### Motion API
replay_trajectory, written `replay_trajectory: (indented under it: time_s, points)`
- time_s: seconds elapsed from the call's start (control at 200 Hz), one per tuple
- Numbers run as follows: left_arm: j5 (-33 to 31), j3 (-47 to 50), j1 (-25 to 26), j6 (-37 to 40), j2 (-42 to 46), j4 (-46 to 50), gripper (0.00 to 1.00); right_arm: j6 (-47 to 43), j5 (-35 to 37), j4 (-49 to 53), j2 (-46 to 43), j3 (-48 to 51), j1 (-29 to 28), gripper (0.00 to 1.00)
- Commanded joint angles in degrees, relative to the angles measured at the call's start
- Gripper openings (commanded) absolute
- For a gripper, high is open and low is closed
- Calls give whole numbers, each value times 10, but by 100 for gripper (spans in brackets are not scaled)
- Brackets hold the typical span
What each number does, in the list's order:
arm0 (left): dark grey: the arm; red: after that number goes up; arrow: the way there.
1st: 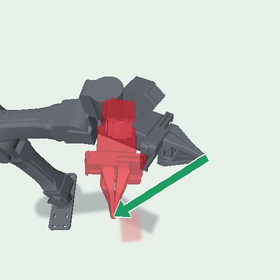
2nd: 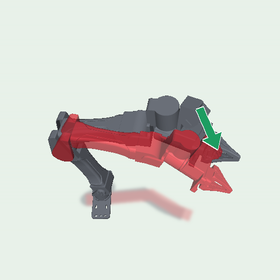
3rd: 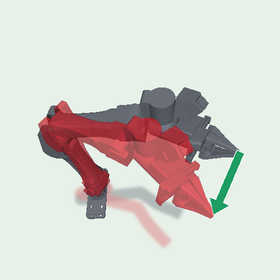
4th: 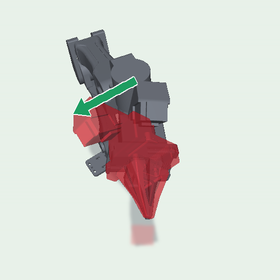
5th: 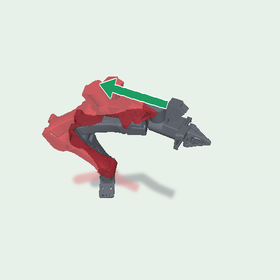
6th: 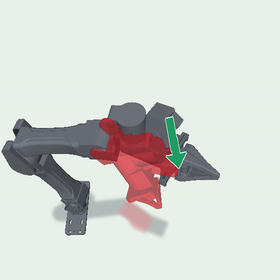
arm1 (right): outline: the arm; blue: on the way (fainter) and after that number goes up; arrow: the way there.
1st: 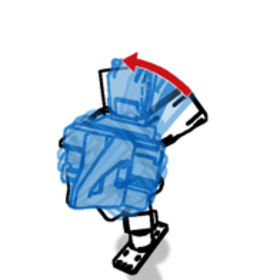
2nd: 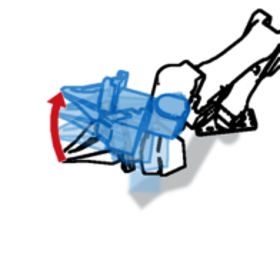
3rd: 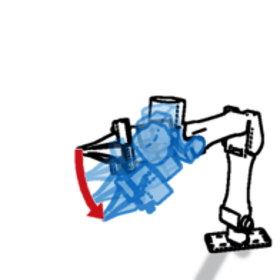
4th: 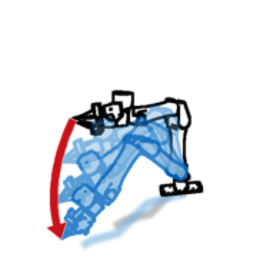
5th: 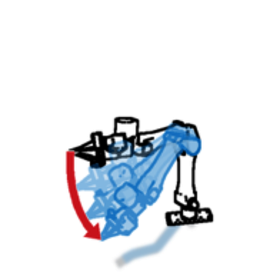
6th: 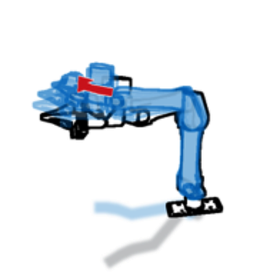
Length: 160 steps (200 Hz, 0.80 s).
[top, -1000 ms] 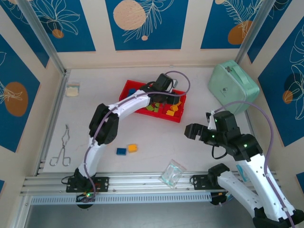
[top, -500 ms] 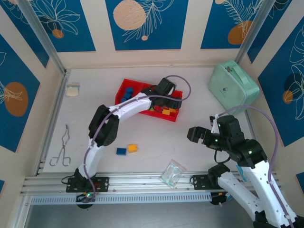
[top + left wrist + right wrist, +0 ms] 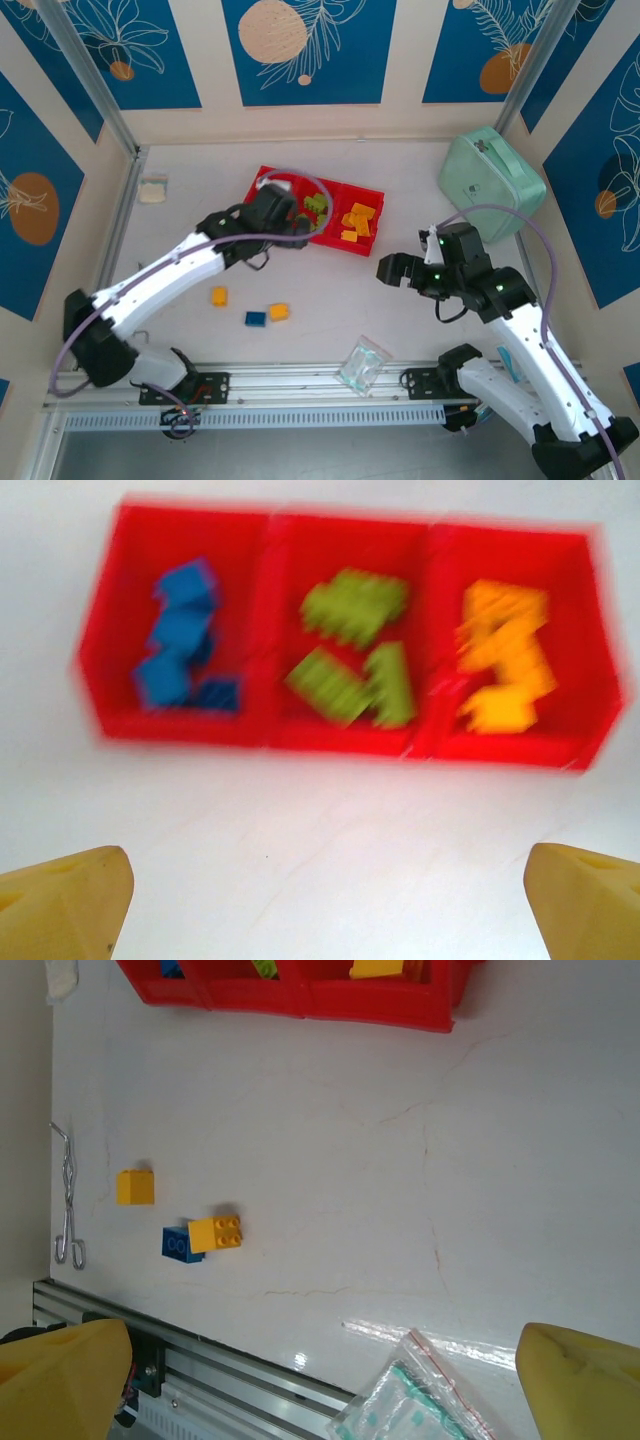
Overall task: Sort the legos into containers by color
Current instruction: Pick up the lego from the bottom-left of the table.
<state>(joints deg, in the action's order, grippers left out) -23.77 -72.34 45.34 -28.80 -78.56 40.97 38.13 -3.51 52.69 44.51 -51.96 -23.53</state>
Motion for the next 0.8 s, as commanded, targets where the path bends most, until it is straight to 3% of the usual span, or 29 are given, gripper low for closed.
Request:
replay_trajectory:
  time_s: [0.0,0.15,0.305,0.45,0.795]
  points:
    - [-61,90,-5,-90,47,143,100,-14,-29,-23,8,9,-7,99]
    - [-29,215,-23,-133,110,147,99,-4,-29,-38,15,12,-17,99]
    - [7,292,-89,-136,116,107,99,6,-25,-49,18,18,-29,99]
    - [43,317,-128,-129,70,62,100,8,-10,-42,17,14,-41,99]
    - [93,331,-182,-102,-10,-26,81,5,11,-25,0,16,-42,99]
